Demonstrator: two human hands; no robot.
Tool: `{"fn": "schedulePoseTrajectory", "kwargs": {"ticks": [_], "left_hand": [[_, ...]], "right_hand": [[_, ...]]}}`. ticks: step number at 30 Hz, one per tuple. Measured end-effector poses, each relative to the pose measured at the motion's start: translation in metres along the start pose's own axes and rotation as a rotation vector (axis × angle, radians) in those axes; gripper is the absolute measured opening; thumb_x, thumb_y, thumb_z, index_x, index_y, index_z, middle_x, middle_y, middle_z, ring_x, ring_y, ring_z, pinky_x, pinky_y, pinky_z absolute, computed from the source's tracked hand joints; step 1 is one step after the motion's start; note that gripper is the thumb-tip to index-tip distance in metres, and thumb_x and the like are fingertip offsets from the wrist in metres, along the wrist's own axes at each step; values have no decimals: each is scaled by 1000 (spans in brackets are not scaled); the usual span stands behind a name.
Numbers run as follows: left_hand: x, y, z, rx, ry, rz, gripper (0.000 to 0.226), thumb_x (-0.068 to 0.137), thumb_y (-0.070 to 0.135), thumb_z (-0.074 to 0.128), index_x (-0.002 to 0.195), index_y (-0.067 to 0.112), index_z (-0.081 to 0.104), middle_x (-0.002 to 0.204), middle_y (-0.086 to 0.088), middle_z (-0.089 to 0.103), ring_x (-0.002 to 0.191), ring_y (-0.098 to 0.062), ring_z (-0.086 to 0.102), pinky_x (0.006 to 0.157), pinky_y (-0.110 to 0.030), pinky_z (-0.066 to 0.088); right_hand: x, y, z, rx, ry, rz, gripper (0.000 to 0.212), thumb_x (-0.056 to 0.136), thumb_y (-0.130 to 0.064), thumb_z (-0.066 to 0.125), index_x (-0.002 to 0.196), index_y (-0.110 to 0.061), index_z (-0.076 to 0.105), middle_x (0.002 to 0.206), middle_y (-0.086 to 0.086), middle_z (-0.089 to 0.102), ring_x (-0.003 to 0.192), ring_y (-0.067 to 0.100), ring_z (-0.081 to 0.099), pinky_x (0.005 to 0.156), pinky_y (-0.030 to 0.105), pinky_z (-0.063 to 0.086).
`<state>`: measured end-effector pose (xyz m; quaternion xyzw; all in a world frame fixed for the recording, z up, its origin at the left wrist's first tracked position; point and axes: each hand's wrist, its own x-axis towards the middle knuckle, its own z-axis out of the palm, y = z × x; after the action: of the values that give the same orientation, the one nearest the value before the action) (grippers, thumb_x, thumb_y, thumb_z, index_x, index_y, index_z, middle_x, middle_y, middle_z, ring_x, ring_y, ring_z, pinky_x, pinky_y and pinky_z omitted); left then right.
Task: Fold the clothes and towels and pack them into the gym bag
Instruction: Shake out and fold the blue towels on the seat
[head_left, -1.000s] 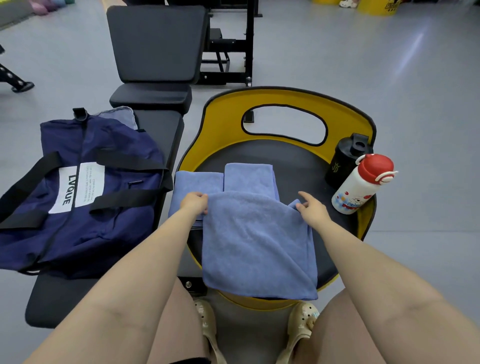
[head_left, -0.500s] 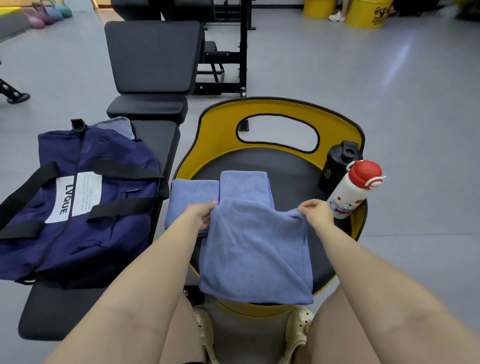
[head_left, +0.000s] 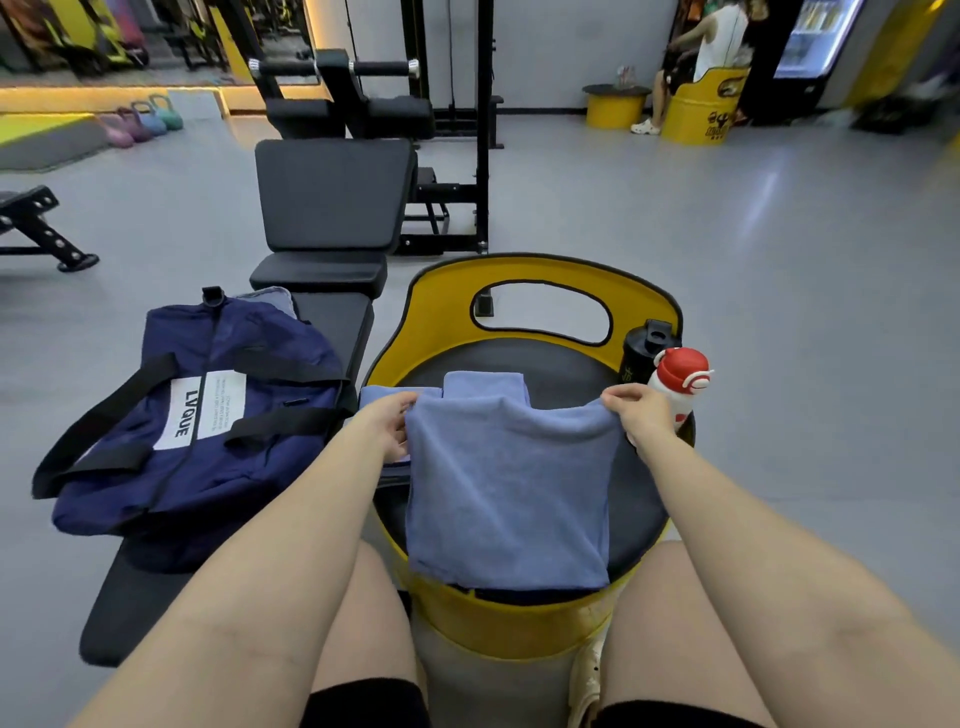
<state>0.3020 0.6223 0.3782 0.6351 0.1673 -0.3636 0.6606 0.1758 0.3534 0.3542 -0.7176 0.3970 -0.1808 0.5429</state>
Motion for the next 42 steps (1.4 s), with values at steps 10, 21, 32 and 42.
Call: {"fn": "schedulePoseTrajectory", "kwargs": {"ticks": [10,21,32,42], "left_hand": [[-78,36,-5,-85,-94,349,15,96,20,47,106,13,56,95,-2,60,80,-13,53,70,-25,43],[-151,101,6,-105,-83,573,13,94,18,53,82,18,57,63,9,61,64,-7,51,57,-18,40],[-178,117,5,-196,-49,710,23,94,15,57,116,20,59,106,1,62,98,-14,59,67,-25,46],[-177,116,-1,-234,-9,747,27,93,11,58,120,15,59,122,-7,62,98,-17,60,79,-29,48]], "right_hand": [[-25,-60,-43,155,107,-127,20,91,-9,62,109,-10,70,116,10,65,106,25,57,77,22,42],[-53,-162,-80,191,61,-469,40,83,6,66,122,5,59,107,14,60,90,16,55,70,10,46],[-78,-178,-102,-38,205,-585,20,88,-11,65,106,-8,72,105,9,67,96,18,57,85,27,44],[-98,-170,-119,-64,-13,-552,37,85,-5,68,121,1,62,119,15,63,113,27,56,96,32,44]]}}
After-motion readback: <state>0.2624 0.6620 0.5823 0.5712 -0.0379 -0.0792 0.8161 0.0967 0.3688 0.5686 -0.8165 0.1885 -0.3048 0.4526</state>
